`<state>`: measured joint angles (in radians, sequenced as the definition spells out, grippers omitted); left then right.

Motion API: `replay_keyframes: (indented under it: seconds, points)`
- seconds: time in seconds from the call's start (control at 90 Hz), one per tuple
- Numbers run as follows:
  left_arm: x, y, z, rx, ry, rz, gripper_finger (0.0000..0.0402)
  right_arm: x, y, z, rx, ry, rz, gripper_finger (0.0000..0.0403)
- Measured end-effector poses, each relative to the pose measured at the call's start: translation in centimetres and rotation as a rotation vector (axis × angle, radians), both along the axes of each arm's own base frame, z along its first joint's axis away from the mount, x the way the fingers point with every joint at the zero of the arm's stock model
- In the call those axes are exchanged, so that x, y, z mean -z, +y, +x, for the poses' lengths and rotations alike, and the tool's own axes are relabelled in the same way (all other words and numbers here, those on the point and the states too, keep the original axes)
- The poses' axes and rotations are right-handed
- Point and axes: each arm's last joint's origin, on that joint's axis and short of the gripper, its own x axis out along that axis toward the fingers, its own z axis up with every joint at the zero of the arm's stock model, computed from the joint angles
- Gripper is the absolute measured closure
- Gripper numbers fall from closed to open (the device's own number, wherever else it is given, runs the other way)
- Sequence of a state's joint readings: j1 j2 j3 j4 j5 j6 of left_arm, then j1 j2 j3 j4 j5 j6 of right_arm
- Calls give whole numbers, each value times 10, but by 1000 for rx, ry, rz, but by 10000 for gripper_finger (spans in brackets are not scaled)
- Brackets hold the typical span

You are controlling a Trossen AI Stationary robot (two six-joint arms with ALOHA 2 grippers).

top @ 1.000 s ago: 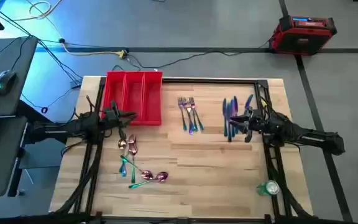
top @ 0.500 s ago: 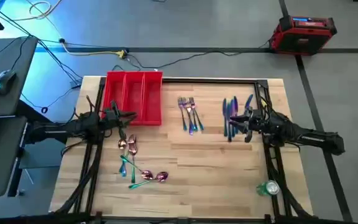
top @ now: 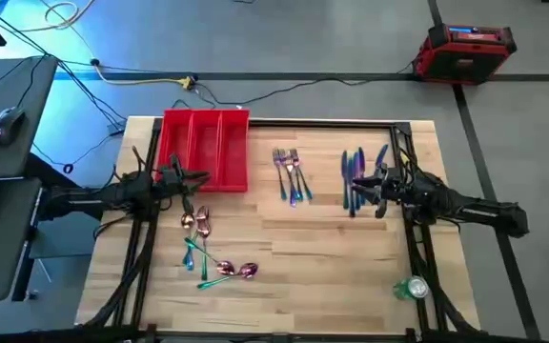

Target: Sort silverware

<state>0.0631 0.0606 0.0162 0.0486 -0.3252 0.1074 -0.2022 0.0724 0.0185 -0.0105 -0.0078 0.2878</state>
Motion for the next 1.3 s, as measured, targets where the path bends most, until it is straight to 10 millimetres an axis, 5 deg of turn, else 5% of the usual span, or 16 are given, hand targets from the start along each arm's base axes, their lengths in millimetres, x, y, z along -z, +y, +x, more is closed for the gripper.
replay_keyframes:
  seconds: [0.333,0.8,1.044,1.3]
  points:
    - [0,0,0,0,-4,-8,363,0,0,0,0,0,0,293]
    - [-10,3,-1,-72,-339,-564,363,0,0,0,0,0,0,293]
    - [-53,-4,5,-97,-170,-592,369,0,0,0,0,0,0,293]
    - [-105,-6,43,-354,143,-558,376,0,0,0,0,1,0,293]
